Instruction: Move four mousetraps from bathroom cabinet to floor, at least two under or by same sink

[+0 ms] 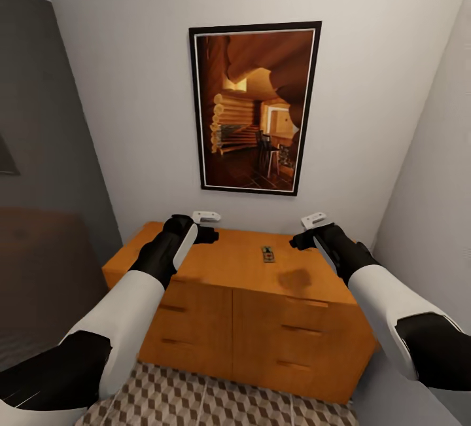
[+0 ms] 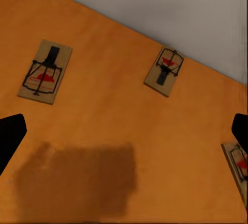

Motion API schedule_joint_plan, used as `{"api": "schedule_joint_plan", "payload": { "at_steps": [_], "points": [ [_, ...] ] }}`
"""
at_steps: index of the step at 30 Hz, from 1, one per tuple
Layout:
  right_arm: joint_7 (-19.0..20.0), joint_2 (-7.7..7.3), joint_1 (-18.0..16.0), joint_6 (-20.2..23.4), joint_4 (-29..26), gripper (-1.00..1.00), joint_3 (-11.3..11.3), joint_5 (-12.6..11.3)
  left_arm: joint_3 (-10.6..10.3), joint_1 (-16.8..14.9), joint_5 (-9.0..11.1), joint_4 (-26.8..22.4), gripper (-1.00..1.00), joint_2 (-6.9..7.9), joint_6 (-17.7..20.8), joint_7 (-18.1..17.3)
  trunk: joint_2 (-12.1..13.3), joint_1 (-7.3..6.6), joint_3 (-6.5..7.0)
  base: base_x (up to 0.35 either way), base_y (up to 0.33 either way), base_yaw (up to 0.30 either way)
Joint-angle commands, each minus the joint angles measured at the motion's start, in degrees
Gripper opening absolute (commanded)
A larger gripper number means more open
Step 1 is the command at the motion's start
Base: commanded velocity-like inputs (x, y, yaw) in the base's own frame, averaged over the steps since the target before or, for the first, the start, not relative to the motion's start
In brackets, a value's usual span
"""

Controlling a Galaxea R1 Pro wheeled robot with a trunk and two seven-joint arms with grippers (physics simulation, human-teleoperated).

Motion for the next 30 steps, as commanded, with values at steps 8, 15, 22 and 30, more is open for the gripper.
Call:
{"api": "schedule_joint_plan", "payload": {
  "at_steps": [8, 15, 22, 30],
  "points": [
    [0.4, -0.07, 0.0, 0.3, -0.1, 1.0, 0.2, 0.6, -0.2, -0.1, 0.6, 0.1, 1.0, 0.0, 0.2, 0.5, -0.1, 0.04, -0.14, 0.0, -0.273, 0.003],
    [0.4, -0.07, 0.0, 0.3, -0.1, 1.0, 0.2, 0.6, -0.2, -0.1, 0.7, 0.2, 1.0, 0.0, -0.9, 0.5, -0.1, 0.04, -0.14, 0.0, -0.048, 0.0],
    [0.4, -0.07, 0.0, 0.2, -0.1, 1.0, 0.2, 0.6, -0.2, -0.1, 0.7, 0.3, 1.0, 0.0, -1.2, 0.5, -0.1, 0.04, -0.14, 0.0, -0.004, 0.0],
    [0.3, -0.07, 0.0, -0.9, -0.1, 1.0, 0.2, 0.6, -0.2, -0.1, 0.7, 0.3, 1.0, 0.0, -1.2, 0.5, -0.1, 0.04, -0.14, 0.0, 0.0, 0.0]
  ]
}}
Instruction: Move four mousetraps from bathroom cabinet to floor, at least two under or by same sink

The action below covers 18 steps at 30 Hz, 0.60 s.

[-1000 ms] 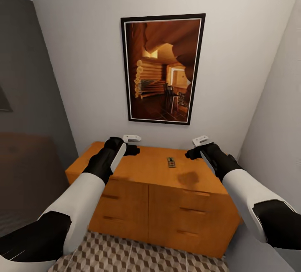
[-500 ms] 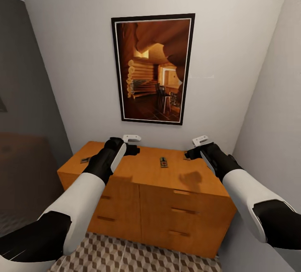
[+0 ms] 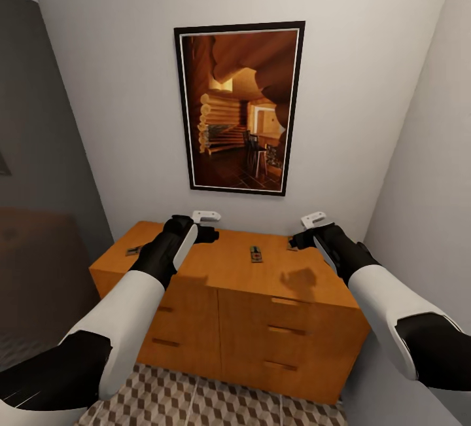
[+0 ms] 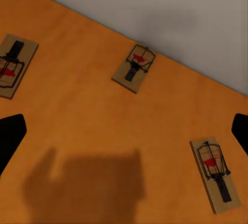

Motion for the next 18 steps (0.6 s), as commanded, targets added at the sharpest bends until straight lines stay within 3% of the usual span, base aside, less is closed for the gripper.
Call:
{"api": "schedule_joint_plan", "payload": {
  "at_steps": [1, 18],
  "points": [
    [0.4, -0.08, 0.0, 0.2, -0.1, 1.0, 0.2, 0.6, -0.1, -0.1, 0.6, 0.0, 1.0, 0.0, 0.2, 0.5, -0.1, 0.04, -0.14, 0.0, 0.0, 0.0],
    [0.8, -0.43, 0.0, -0.2, 0.0, 1.0, 0.2, 0.4, -0.1, 0.0, 0.6, 0.0, 1.0, 0.0, 0.2, 0.5, -0.1, 0.04, -0.14, 0.0, 0.0, 0.0]
  ]
}}
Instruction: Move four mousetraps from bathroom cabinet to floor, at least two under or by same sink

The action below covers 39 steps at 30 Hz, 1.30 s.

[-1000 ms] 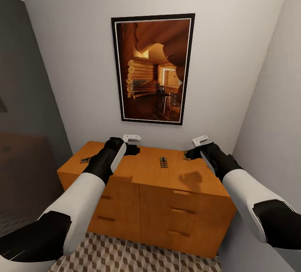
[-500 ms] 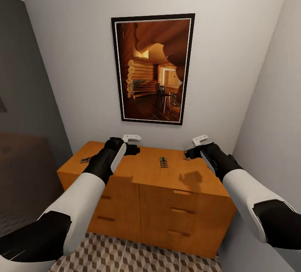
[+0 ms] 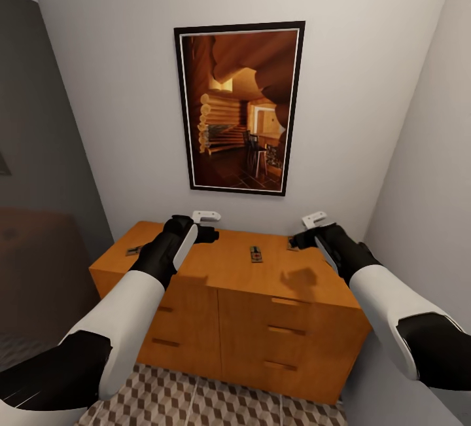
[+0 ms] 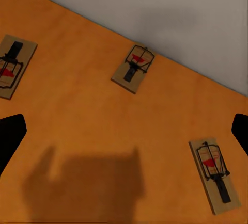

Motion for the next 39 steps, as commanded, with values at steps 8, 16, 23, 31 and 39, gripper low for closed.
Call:
{"api": "schedule_joint_plan", "payload": {
  "at_steps": [8, 16, 23, 31, 39],
  "points": [
    [12.7, -5.08, 0.0, 0.3, 0.9, 1.0, 0.1, 0.7, -0.1, 0.0, 0.6, 0.0, 1.0, 0.0, 0.2, 0.5, -0.1, 0.04, -0.14, 0.0, 0.0, 0.0],
    [21.4, -9.61, 0.0, 0.2, 1.2, 1.0, 0.1, 0.9, -0.1, 0.0, 0.6, 0.0, 1.0, 0.0, 0.2, 0.5, -0.1, 0.04, -0.14, 0.0, 0.0, 0.0],
    [22.5, -12.44, 0.0, 0.2, 1.7, 1.0, 0.0, 0.9, -0.1, 0.0, 0.6, -0.1, 1.0, 0.0, 0.2, 0.5, -0.1, 0.04, -0.14, 0.0, 0.0, 0.0],
    [22.8, -16.66, 0.0, -3.6, 2.8, 1.0, -0.4, 0.7, -0.1, 0.0, 0.6, -0.1, 1.0, 0.0, 0.2, 0.5, -0.1, 0.04, -0.14, 0.0, 0.0, 0.0],
    [23.2, -20.34, 0.0, -6.6, 4.5, 1.0, -1.5, 0.4, -0.1, 0.0, 0.6, 0.0, 1.0, 0.0, 0.2, 0.5, -0.1, 0.04, -0.14, 0.0, 0.0, 0.0]
  ]
}}
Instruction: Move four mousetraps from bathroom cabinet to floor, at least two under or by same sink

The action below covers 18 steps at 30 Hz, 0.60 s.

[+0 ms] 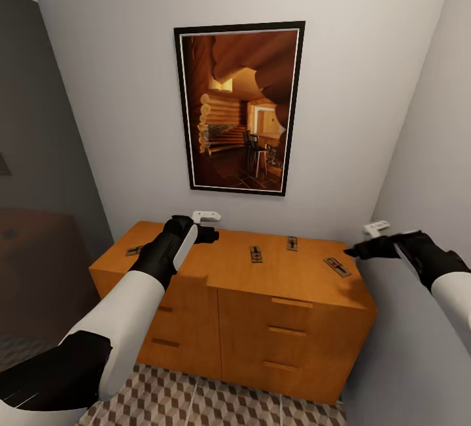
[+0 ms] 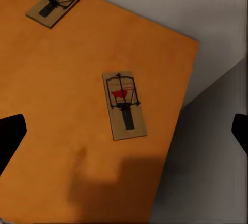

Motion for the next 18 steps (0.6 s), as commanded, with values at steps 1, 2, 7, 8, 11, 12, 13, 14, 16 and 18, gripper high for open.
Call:
{"api": "schedule_joint_plan", "payload": {
  "at_steps": [1, 2, 7, 8, 11, 12, 13, 14, 16, 18],
  "points": [
    [0.5, -0.27, 0.0, -0.1, 0.1, 1.0, -0.1, 0.6, -0.1, -0.1, 0.6, -0.1, 1.0, 0.0, 0.2, 0.5, -0.1, 0.04, -0.14, 0.0, 0.0, 0.0],
    [0.5, -0.33, 0.0, -0.1, 0.1, 1.0, -0.2, 0.6, -0.1, -0.1, 0.6, -0.1, 1.0, 0.0, 0.2, 0.5, -0.1, 0.04, -0.14, 0.0, 0.0, 0.0],
    [0.6, -0.31, 0.0, -0.2, 0.3, 1.0, -0.3, 0.7, -0.1, -0.1, 0.6, -0.1, 1.0, 0.0, 0.2, 0.6, -0.1, 0.04, -0.14, 0.0, 0.0, 0.0],
    [0.6, -0.28, 0.0, -0.2, 0.3, 1.0, -0.3, 0.7, -0.1, -0.1, 0.6, -0.1, 1.0, 0.0, 0.2, 0.5, -0.1, 0.04, -0.14, 0.0, 0.0, 0.0],
    [0.8, -0.18, 0.0, -0.2, 0.3, 1.0, -0.3, 0.8, -0.1, -0.1, 0.6, -0.1, 1.0, 0.0, 0.2, 0.6, -0.1, 0.04, -0.14, 0.0, 0.0, 0.0],
    [0.9, -0.14, 0.0, -0.2, 0.3, 1.0, -0.3, 0.8, -0.2, 0.0, 0.6, -0.1, 1.0, 0.0, 0.2, 0.6, -0.1, 0.04, -0.14, 0.0, 0.0, 0.0],
    [0.9, -0.08, 0.0, -0.2, 0.3, 1.0, -0.3, 0.8, -0.2, 0.0, 0.6, -0.1, 1.0, 0.0, 0.2, 0.6, -0.1, 0.04, -0.14, 0.0, 0.0, 0.0],
    [0.9, 0.02, 0.0, -0.2, 0.3, 1.0, -0.3, 0.9, -0.2, 0.0, 0.6, 0.0, 1.0, 0.0, 0.2, 0.5, -0.1, 0.04, -0.14, 0.0, 0.0, 0.0],
    [1.0, 0.12, 0.0, -0.3, 0.3, 1.0, -0.2, 0.9, -0.2, 0.0, 0.6, 0.0, 1.0, 0.0, 0.2, 0.5, -0.1, 0.04, -0.14, 0.0, 0.0, 0.0],
    [1.1, 0.21, 0.0, -0.3, 0.3, 1.0, -0.2, 0.9, -0.2, 0.0, 0.6, -0.1, 1.0, 0.0, 0.2, 0.5, -0.1, 0.04, -0.14, 0.0, 0.0, 0.0]
  ]
}}
